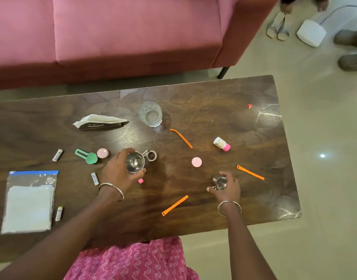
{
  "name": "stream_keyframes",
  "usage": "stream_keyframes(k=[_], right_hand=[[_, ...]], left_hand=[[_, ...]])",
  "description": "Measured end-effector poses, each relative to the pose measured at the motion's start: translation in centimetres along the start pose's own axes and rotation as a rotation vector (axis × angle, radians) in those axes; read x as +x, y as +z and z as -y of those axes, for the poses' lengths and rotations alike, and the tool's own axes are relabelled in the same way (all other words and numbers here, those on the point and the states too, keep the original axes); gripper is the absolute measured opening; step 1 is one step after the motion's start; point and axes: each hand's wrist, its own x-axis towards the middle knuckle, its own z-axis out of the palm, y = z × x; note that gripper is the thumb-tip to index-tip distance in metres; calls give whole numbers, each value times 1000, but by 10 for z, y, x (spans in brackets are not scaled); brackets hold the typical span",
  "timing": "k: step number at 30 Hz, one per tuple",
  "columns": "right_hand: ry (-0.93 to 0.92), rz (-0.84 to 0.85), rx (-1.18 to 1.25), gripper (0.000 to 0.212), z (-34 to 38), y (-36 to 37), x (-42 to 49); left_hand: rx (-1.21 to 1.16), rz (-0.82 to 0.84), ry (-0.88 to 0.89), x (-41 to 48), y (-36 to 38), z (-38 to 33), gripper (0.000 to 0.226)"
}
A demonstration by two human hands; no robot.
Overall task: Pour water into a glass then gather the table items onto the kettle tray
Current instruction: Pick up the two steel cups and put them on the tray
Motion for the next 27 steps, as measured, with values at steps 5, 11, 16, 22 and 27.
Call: stream_keyframes(k=[5, 11, 16, 22, 27], right_hand=[[77, -11, 342, 66, 25, 4, -35], [218, 152, 861, 38, 79, 22, -103], [109, 376, 774, 26, 128, 55, -179], [100, 650, 793, 18, 159, 104, -274], [219, 774, 855, 53, 171, 151, -358]], left_hand=[[-76, -11, -17, -27, -25, 4, 66], [-107, -89, -52, -72, -60, 26, 64], [-189, -174, -139, -119, -94, 66, 61], [-222, -295, -213, -188, -130, 136, 60], [-268, -383, -238, -256, -156, 201, 62]])
